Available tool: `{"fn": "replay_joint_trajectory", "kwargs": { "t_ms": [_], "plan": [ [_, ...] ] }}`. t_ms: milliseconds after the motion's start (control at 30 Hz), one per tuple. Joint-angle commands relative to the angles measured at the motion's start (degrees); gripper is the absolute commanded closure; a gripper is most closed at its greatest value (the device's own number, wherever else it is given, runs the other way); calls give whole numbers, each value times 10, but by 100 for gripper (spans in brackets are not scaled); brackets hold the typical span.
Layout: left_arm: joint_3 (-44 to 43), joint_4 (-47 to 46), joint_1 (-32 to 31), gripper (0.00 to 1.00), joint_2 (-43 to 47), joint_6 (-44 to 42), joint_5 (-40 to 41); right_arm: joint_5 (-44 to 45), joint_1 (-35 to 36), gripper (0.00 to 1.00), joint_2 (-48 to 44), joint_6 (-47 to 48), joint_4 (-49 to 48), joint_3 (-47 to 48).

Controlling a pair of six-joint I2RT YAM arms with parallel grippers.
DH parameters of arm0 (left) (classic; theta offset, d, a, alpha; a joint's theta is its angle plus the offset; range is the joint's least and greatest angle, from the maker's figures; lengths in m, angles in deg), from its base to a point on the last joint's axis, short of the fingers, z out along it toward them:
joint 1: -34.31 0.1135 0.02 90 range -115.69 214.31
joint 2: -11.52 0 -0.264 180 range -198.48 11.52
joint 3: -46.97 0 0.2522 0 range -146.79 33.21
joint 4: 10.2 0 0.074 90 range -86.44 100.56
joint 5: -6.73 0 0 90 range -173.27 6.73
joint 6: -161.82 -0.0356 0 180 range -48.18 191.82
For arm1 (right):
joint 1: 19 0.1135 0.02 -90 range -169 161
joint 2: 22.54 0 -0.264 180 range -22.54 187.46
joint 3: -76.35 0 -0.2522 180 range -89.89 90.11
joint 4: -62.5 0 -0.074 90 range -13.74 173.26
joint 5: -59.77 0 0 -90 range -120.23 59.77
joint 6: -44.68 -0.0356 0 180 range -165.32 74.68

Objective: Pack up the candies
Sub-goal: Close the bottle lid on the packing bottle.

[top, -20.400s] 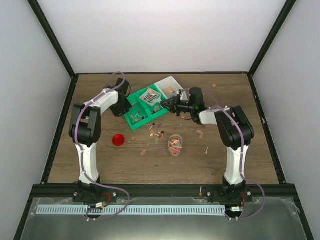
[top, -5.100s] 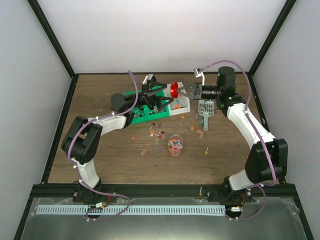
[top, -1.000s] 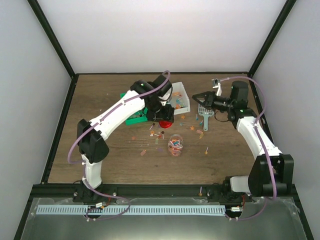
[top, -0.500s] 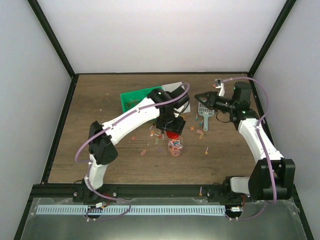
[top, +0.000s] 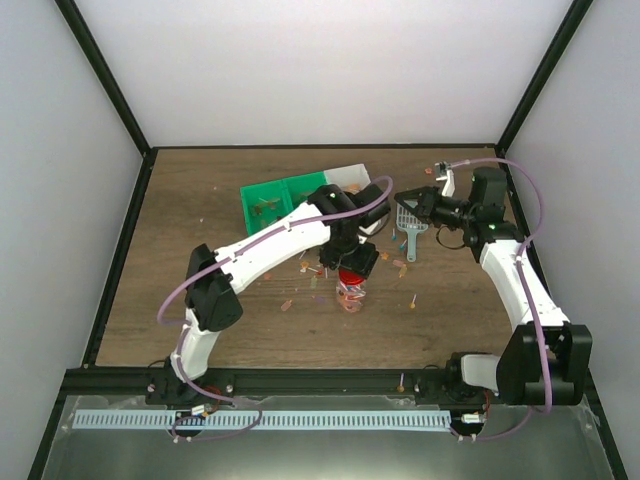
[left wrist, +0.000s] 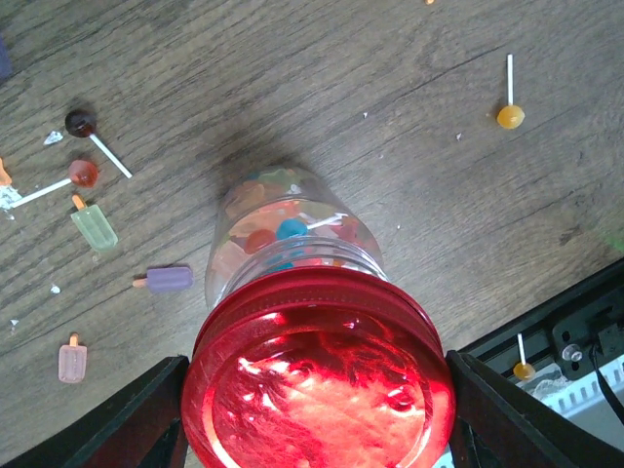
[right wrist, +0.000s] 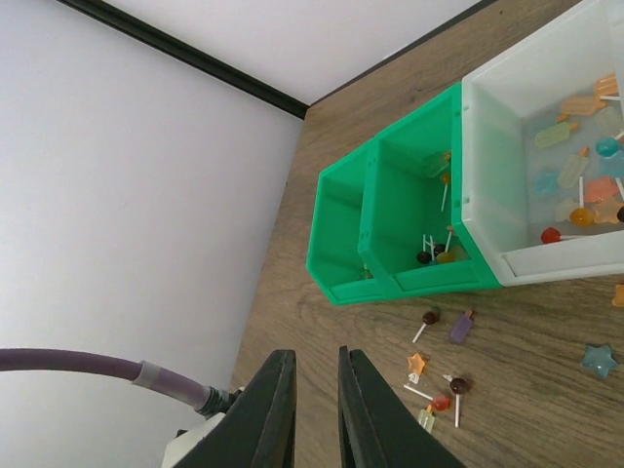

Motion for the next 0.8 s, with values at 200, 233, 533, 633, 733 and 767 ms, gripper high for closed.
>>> {"fn": "replay_joint_trajectory", "kwargs": {
  "t_ms": [200,233,533,633,733,767],
  "plan": [
    [15,7,-14,31,-15,14,27,-2,-13,84,-6,31,35,13],
    [15,7,-14,32,-16,14,27,-2,-13,84,-5,32,35,13],
    [15,6,-18,31,-28,14,21,-8,-13,84,5,37,36,12],
    [14,5,-19,31,-34,12,15,-8,-13,84,5,37,36,11],
    [10,1,-19,31,-39,12,12,-1,-13,84,3,39,41,11],
    [10,0,-20,31,-40,12,9,1,-13,84,1,41,42,11]
  ]
}}
